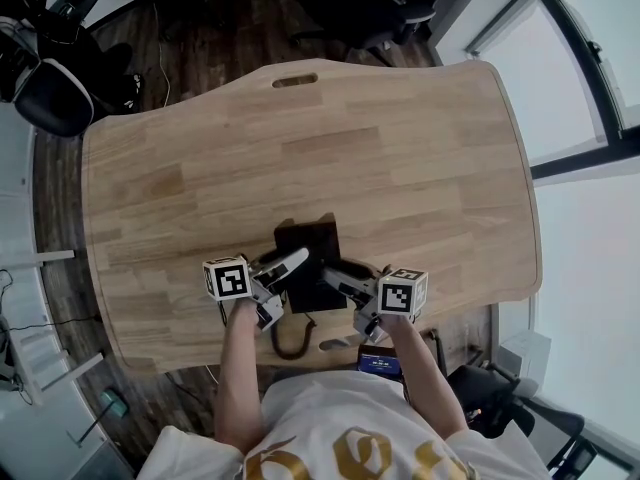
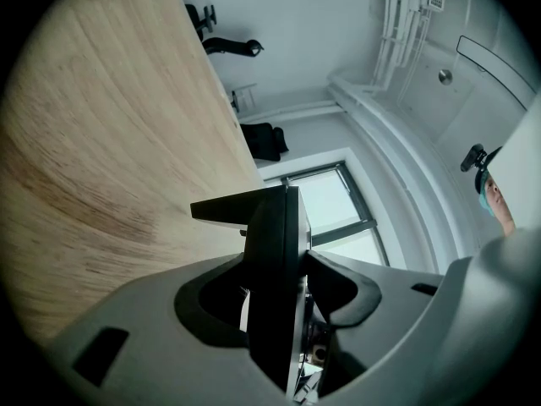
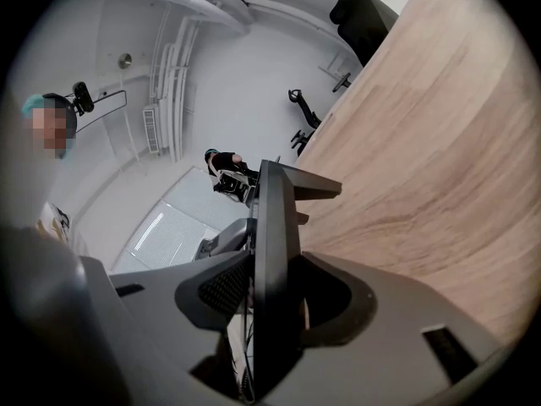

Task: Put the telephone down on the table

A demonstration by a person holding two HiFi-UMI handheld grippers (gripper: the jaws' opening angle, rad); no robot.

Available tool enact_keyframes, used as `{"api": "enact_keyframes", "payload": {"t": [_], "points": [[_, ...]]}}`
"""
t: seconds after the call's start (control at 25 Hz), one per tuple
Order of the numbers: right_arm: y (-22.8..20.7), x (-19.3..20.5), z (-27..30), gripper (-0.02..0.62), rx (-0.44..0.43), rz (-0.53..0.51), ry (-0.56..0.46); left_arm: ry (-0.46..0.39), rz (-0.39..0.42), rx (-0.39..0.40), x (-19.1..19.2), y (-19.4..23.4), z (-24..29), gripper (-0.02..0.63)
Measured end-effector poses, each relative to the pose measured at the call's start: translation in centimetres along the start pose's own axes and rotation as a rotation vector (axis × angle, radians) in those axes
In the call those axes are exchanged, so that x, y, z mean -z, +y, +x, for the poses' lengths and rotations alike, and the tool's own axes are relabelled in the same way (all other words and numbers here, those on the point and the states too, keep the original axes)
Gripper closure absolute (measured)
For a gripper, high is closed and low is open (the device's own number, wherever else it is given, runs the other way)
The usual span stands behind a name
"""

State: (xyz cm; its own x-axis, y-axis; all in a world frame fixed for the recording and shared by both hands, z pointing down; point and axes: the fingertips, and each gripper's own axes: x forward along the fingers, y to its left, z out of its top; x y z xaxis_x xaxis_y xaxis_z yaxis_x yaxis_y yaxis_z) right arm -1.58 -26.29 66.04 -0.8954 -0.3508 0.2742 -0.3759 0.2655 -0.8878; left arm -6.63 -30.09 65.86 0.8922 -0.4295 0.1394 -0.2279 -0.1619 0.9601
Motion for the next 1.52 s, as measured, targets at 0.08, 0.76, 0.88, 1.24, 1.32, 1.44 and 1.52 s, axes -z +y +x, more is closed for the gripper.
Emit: {"api": "enact_keyframes", "payload": {"t": [0.08,0.76,0.88,1.24,1.32,1.44,1.52], "points": [[-0.4,-0.2,0.1,0.425,0.004,0.001,0.001,0.002,0.0,-0.003,-0.2,0.2,0.3,0.407],[-2.8,-1.3,0.7,0.39,0.085,-0.07,0.042,-0.038,0.076,-0.049,-1.0,1.0,2.1,0.407],[-3.2,-1.2,0.9,0.379,0.107,-0.08,0.059,-0.042,0.099,-0.071,-0.9,1.4,2.1,0.407],[-3.8,-0.6,1.2,0.359,0.138,-0.097,0.099,-0.052,0.146,-0.103,-0.7,1.6,2.2,0.403],[-3.8,-0.6,1.2,0.359,0.138,-0.094,0.097,-0.052,0.147,-0.107,-0.7,1.6,2.1,0.402],[-3.9,-0.2,0.6,0.359,0.155,-0.089,0.109,-0.054,0.145,-0.121,-0.6,1.6,2.0,0.4],[-4.2,0.2,-0.2,0.36,0.183,-0.095,0.119,-0.057,0.148,-0.133,-0.6,1.6,2.0,0.397]]}}
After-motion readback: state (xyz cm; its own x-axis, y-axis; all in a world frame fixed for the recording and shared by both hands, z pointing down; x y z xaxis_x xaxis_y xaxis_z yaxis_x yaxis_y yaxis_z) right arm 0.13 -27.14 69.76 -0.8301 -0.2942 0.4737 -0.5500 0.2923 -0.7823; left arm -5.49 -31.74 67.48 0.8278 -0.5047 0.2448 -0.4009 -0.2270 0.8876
